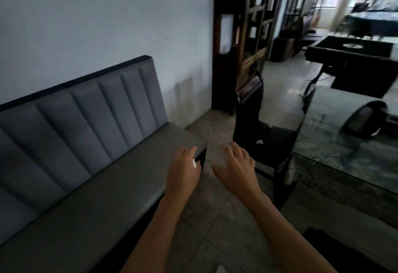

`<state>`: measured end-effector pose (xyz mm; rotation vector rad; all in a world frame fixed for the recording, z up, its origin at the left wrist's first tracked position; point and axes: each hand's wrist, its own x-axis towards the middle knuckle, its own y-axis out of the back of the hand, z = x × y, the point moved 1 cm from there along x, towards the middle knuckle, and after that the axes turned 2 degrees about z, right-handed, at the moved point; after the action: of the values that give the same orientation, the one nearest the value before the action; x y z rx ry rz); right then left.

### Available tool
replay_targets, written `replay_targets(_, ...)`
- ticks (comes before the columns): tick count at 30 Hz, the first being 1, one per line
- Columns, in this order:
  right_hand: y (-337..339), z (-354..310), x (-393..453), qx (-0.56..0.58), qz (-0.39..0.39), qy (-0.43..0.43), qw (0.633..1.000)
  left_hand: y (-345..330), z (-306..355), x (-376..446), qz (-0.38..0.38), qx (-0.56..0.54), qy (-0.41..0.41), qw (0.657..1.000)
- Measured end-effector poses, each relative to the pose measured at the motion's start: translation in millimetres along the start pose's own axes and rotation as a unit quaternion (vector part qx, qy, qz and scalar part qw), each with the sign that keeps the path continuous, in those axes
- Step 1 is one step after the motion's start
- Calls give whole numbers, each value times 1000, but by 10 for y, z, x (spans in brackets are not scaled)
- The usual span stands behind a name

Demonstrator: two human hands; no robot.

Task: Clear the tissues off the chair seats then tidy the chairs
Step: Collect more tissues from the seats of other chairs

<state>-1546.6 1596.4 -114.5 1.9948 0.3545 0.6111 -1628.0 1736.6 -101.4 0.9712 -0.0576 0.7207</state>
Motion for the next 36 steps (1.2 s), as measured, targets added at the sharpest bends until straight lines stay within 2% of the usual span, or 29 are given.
replay_targets(9,-177,1047,1469,-3,17,-108,994,-1189,369,1621,-48,-33,-68,996)
replay_targets(19,-147,2005,2734,-18,44,-175,983,-2188,868,2985,-83,-38,-130,987)
replay_targets(36,-361,3344,4879,-48,87,-282,954,-4057,1293,5287,-183,-75,-214,957)
